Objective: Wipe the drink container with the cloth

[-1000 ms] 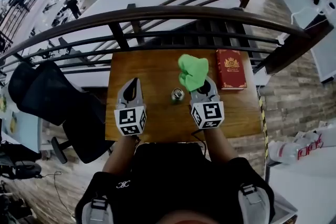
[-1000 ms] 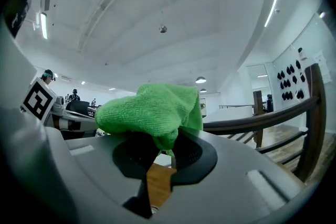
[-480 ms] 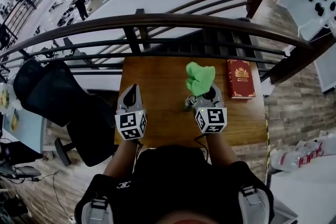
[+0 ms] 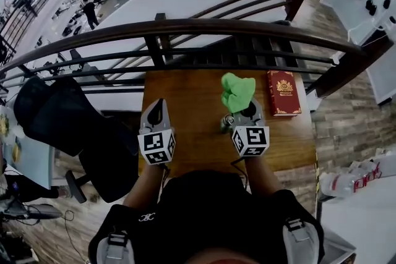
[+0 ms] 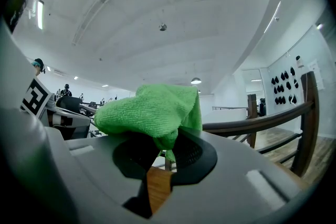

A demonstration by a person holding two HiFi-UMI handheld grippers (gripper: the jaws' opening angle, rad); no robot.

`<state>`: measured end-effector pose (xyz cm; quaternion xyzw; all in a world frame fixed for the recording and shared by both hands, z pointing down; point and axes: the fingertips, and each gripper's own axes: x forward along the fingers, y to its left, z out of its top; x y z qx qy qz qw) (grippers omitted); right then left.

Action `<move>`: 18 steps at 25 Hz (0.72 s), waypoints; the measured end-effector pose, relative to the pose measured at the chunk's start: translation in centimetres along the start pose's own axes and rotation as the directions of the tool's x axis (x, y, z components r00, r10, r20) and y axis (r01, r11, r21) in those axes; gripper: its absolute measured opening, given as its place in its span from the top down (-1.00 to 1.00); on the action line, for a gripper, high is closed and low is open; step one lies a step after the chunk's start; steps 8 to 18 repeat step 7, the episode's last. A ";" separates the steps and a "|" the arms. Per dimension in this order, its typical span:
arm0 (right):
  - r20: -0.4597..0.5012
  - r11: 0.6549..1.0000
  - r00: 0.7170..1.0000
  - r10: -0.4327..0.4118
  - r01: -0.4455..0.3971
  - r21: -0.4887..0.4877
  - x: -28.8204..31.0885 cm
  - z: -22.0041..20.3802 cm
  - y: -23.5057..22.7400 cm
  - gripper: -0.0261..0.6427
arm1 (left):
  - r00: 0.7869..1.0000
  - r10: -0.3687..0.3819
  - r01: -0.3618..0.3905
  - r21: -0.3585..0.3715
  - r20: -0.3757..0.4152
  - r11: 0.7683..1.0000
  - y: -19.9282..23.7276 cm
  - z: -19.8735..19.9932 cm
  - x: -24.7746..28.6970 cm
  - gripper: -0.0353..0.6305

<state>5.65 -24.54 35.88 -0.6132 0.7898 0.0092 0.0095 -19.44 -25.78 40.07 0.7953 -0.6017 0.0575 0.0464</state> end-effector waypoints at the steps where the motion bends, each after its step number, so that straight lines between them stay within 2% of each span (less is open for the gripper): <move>1: -0.002 1.000 1.000 -0.002 0.002 0.000 0.0 0.0 0.1 0.77 | 1.000 -0.006 0.006 -0.003 0.003 1.000 0.0 0.1 0.1 0.73; 7: -0.001 1.000 1.000 0.009 -0.009 -0.003 0.2 0.0 1.2 0.77 | 1.000 -0.030 0.030 -0.010 0.002 0.999 0.0 0.1 0.4 0.73; 18: -0.001 1.000 1.000 0.009 -0.009 -0.003 0.2 0.0 1.2 0.77 | 1.000 -0.030 0.030 -0.010 0.002 0.999 0.0 0.1 0.4 0.73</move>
